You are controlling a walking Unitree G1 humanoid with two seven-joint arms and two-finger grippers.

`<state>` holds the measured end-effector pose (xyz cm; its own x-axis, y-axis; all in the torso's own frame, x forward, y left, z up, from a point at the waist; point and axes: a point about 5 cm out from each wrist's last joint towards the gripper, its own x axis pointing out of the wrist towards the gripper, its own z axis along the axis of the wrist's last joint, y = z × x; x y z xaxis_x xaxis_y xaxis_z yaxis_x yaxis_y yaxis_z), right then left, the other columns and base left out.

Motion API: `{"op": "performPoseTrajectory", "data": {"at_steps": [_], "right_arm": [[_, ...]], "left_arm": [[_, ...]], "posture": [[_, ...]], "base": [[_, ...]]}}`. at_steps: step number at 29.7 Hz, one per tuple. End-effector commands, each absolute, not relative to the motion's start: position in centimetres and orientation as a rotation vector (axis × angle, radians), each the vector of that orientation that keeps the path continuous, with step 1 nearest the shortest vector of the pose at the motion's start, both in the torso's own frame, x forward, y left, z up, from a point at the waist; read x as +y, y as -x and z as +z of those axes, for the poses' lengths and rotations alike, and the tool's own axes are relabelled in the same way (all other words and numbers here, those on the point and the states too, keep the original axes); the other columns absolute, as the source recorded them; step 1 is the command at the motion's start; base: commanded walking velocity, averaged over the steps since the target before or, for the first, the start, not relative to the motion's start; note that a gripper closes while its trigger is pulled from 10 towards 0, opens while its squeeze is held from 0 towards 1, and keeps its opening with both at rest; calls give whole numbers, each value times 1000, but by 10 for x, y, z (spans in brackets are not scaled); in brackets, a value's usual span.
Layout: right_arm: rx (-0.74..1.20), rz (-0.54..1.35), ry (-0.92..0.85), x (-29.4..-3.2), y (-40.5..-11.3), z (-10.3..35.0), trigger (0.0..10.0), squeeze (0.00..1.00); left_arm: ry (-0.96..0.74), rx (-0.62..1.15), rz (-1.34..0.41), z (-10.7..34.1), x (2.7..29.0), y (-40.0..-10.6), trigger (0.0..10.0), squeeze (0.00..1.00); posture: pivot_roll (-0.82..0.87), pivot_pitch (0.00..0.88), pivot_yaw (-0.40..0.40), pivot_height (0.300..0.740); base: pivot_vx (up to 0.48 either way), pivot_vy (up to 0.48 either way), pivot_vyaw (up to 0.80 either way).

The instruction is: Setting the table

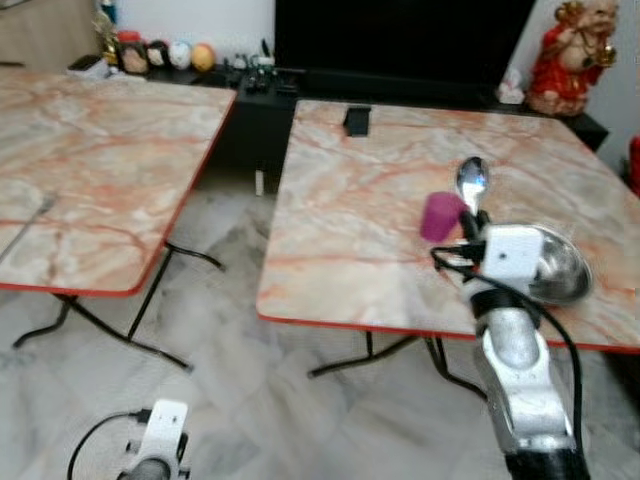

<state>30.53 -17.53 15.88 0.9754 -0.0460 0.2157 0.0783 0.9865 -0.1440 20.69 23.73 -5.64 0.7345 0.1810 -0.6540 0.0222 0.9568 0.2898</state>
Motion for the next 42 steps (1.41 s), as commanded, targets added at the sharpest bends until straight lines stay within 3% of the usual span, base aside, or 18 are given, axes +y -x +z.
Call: {"op": "performPoseTrajectory", "data": {"at_steps": [1, 24, 39, 42], "right_arm": [[-223, -89, 155, -183, -304, 163, 10000, 0], [-218, -99, 153, -185, -305, 163, 10000, 0], [-216, -95, 143, -183, -305, 162, 10000, 0], [-213, -118, 116, -184, -307, 161, 10000, 0]], "left_arm": [[-288, 752, 66, -58, 232, -207, 10000, 0], [-299, 740, 64, -56, 232, -210, 10000, 0], [-273, 723, 65, -53, 232, -215, 10000, 0], [-280, 738, 56, -55, 234, -211, 10000, 0]], "posture": [[-5, 6, -20, 740], [-8, 14, -16, 740], [-5, 15, -13, 740], [7, 4, 17, 740]], "base": [[0, -401, 0], [0, -390, 0], [0, 0, 0], [0, 0, 0]]}}
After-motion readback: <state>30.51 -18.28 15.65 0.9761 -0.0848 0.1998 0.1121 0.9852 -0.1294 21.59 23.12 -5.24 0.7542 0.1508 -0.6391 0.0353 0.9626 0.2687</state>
